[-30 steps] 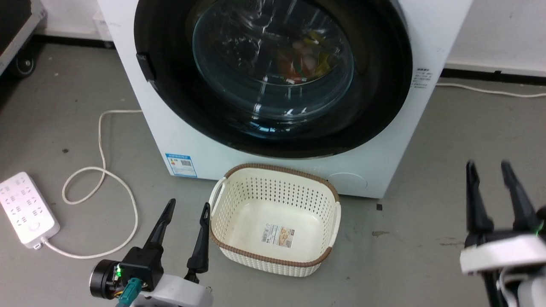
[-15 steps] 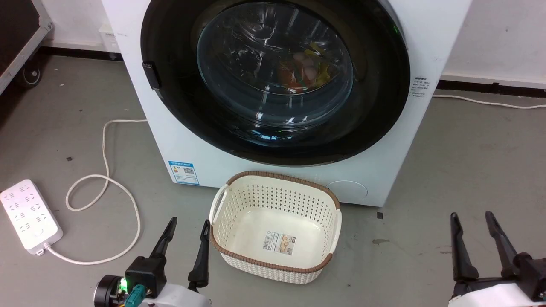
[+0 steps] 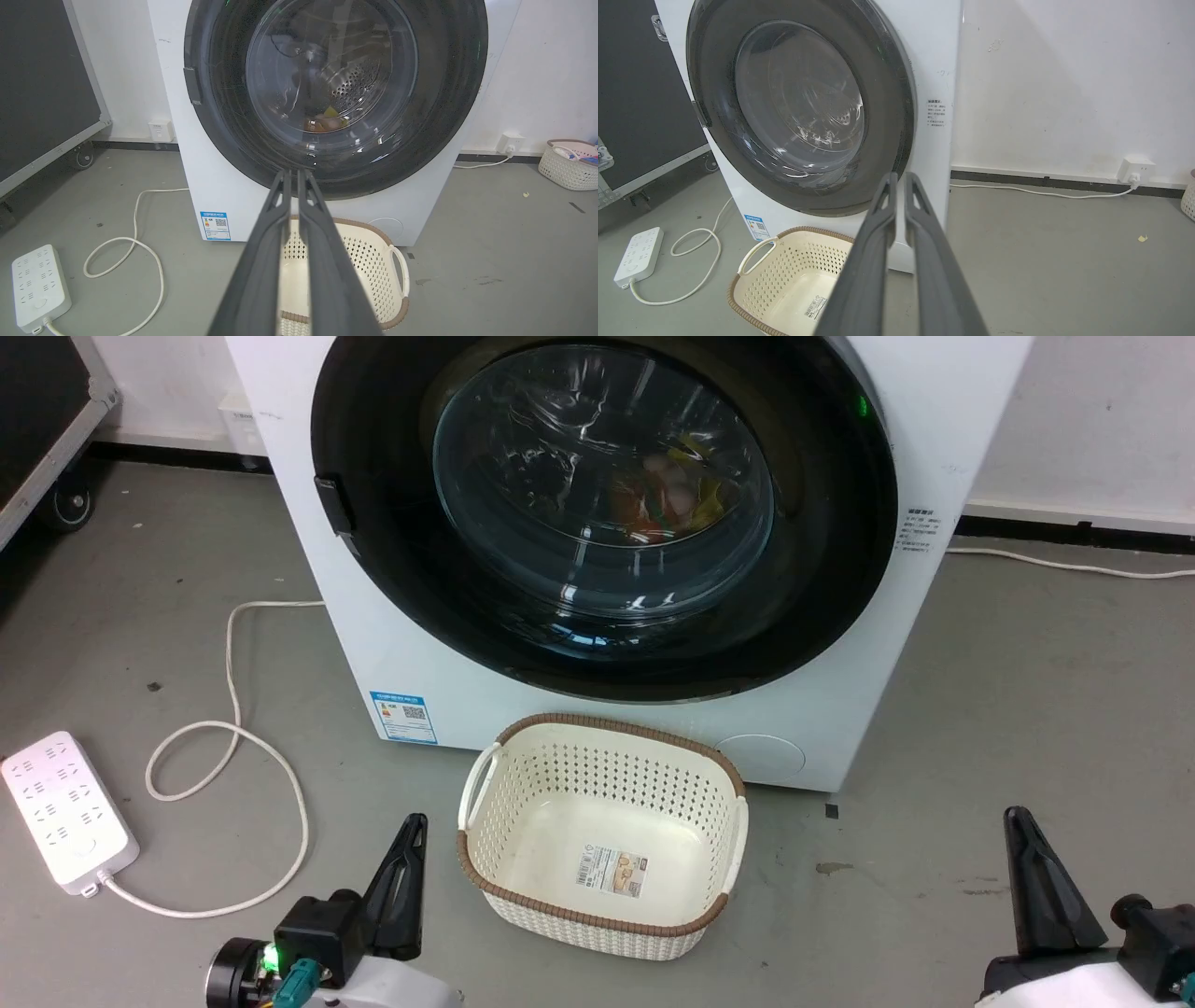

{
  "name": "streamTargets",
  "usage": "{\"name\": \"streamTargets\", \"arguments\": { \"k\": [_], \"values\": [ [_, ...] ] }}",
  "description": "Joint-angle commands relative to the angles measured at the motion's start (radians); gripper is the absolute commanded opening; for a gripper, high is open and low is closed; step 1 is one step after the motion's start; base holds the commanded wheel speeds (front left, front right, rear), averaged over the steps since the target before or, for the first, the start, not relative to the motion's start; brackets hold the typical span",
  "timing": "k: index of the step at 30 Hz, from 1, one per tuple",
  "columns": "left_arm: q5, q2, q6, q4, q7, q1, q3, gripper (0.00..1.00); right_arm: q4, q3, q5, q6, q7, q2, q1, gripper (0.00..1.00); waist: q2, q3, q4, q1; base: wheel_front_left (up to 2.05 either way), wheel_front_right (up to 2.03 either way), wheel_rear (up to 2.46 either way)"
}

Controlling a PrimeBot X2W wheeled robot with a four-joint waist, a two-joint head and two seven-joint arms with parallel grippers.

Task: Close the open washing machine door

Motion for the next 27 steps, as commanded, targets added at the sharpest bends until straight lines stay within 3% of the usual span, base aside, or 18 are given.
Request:
{"name": "streamTargets", "arguments": {
  "k": [1,27],
  "values": [
    [0.002,-0.001,0.002,-0.004,0.005,0.0,0.002,0.0,-0.001,0.003,-0.002,0.0,0.005,0.0,-0.001,0.0,0.0,0.0,-0.001,0.0,0.0,0.0,0.0],
    [0.026,-0.006,0.016,-0.038,0.056,0.004,0.023,0.0,-0.012,0.026,-0.021,0.0,0.055,0.001,-0.012,0.0,0.0,-0.002,-0.006,0.0,0.0,0.0,0.0]
  ]
}}
